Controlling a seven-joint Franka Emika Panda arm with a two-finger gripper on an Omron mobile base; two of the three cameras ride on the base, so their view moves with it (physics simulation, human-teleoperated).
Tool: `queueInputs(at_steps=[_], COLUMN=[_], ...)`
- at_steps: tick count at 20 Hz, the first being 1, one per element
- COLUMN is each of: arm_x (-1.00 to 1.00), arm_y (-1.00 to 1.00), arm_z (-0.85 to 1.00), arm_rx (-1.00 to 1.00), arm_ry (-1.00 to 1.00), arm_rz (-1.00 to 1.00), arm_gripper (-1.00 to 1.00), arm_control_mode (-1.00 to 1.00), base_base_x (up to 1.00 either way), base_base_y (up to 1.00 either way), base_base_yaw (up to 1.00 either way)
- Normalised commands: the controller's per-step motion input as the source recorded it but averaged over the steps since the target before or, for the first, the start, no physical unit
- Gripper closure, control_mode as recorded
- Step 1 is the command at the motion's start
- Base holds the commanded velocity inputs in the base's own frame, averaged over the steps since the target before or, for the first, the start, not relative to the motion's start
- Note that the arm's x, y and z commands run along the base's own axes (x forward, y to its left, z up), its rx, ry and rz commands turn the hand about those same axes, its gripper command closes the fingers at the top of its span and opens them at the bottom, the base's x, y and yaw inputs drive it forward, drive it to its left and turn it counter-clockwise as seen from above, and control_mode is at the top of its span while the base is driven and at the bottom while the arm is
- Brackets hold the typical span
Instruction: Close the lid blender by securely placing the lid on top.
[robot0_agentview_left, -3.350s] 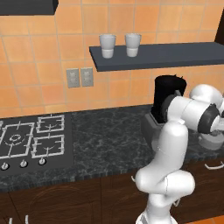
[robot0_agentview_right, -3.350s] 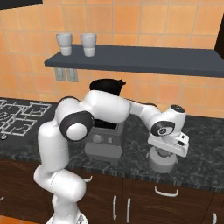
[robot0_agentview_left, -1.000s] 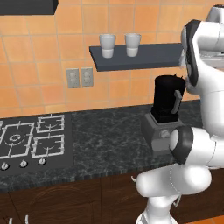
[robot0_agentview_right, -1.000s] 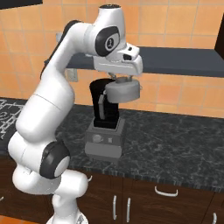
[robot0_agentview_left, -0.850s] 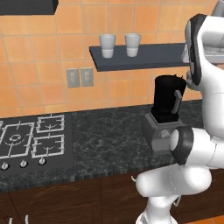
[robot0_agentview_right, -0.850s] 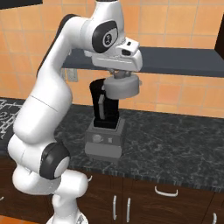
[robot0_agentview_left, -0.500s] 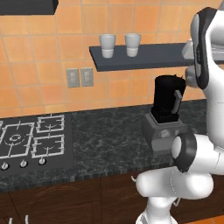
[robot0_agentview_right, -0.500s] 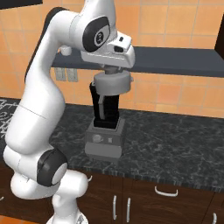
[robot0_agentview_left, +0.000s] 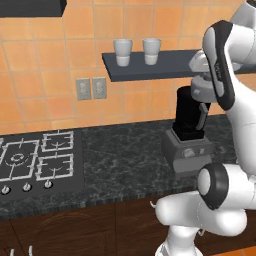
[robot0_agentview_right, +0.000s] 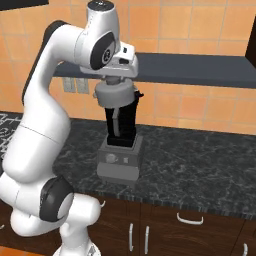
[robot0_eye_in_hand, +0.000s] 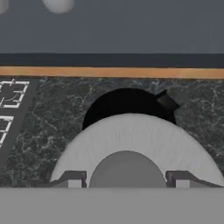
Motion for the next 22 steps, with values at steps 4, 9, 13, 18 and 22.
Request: queueInputs(at_steps=[4,9,13,18,22], arm_x=[0.58,0.53,0.46,-0.02,0.05], arm_y=[0.04,0.15,0.00,0.01,0.00], arm_z=[0.00,0.00,0.02,0.00,0.01], arm_rx=[0.02,0.03,0.03,0.00,0.00], arm_ry=[-0.04,-0.03,-0.05,-0.17,-0.12], arm_rz=[0.10,0.11,0.06,0.02,0.00], arm_gripper=[1.00,1.00,1.00,1.00,1.00], arm_control_mode=[-1.00,-1.00,-1.00,-1.00,-1.00], base_base_x=[0.00,0.00,0.00,0.00,0.00], base_base_y=[0.00,0.00,0.00,0.00,0.00], base_base_yaw=[0.00,0.00,0.00,0.00,0.00])
